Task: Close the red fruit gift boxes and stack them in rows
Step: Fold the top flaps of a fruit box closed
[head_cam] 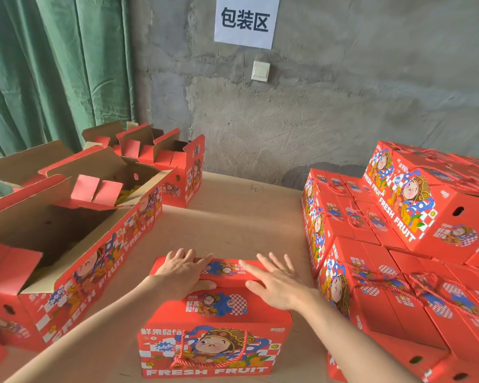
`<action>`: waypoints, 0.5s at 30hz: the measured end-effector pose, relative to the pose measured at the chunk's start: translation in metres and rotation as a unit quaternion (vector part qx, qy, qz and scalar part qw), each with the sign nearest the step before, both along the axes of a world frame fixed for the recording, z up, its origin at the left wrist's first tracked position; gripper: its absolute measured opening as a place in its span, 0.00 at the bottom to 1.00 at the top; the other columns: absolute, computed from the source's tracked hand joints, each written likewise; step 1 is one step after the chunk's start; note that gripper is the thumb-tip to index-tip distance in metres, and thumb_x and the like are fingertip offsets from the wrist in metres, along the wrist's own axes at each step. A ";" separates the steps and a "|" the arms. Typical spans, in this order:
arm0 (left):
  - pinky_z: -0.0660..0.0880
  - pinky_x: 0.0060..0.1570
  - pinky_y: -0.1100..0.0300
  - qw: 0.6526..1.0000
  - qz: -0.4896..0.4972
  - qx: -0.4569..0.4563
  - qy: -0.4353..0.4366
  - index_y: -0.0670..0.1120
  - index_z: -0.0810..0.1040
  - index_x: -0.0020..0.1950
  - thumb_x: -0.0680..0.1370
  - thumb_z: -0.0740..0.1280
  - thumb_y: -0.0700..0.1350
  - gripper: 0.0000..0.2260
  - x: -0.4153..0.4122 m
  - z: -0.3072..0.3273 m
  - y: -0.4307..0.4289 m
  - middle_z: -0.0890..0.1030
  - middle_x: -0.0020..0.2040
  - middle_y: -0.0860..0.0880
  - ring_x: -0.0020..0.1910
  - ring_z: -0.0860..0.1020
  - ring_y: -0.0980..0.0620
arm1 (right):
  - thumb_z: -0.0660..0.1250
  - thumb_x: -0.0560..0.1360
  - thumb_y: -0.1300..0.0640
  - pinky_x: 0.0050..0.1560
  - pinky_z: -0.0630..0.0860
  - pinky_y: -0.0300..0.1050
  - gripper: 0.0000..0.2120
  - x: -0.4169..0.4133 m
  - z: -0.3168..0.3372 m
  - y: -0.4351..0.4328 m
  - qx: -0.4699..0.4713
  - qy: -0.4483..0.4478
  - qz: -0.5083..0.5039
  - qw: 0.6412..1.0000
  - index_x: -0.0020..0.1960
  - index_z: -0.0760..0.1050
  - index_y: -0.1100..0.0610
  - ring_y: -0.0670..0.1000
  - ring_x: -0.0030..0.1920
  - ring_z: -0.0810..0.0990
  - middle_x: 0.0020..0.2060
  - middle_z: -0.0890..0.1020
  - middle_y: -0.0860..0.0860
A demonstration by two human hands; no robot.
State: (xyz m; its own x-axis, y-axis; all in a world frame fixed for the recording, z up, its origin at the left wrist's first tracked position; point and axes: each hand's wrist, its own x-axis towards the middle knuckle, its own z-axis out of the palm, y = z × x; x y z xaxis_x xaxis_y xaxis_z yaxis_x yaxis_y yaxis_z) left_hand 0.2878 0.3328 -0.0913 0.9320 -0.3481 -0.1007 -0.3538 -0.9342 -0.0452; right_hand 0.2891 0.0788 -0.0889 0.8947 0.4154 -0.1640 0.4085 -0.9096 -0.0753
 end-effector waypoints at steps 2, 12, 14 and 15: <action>0.62 0.66 0.47 1.000 0.002 -0.001 0.002 0.56 0.46 0.77 0.60 0.33 0.75 0.48 0.000 -0.001 -0.001 0.66 0.68 0.45 0.67 0.64 0.42 | 0.43 0.80 0.38 0.73 0.37 0.57 0.21 0.000 -0.001 0.011 0.005 0.001 0.014 1.000 0.70 0.41 0.27 0.58 0.77 0.46 0.77 0.49 0.54; 0.53 0.70 0.42 0.999 -0.030 0.001 0.022 0.67 0.42 0.74 0.68 0.35 0.72 0.34 -0.002 -0.002 0.019 0.64 0.69 0.51 0.69 0.61 0.46 | 0.47 0.80 0.39 0.71 0.53 0.55 0.23 0.003 -0.004 0.004 -0.001 -0.035 0.074 0.997 0.64 0.36 0.20 0.59 0.69 0.56 0.71 0.59 0.55; 0.57 0.68 0.43 1.000 -0.021 0.001 0.006 0.67 0.41 0.74 0.73 0.41 0.70 0.29 -0.004 -0.006 0.017 0.63 0.70 0.50 0.69 0.61 0.46 | 0.47 0.80 0.38 0.71 0.54 0.59 0.22 0.004 -0.004 0.004 -0.004 -0.021 0.073 0.997 0.64 0.38 0.20 0.60 0.70 0.55 0.71 0.57 0.55; 0.58 0.67 0.44 1.000 -0.017 0.000 0.001 0.67 0.41 0.74 0.74 0.43 0.70 0.29 -0.004 -0.008 0.016 0.62 0.70 0.50 0.69 0.61 0.46 | 0.47 0.79 0.38 0.71 0.53 0.60 0.22 0.004 -0.004 0.004 -0.004 -0.012 0.072 0.997 0.64 0.38 0.20 0.60 0.71 0.54 0.72 0.56 0.55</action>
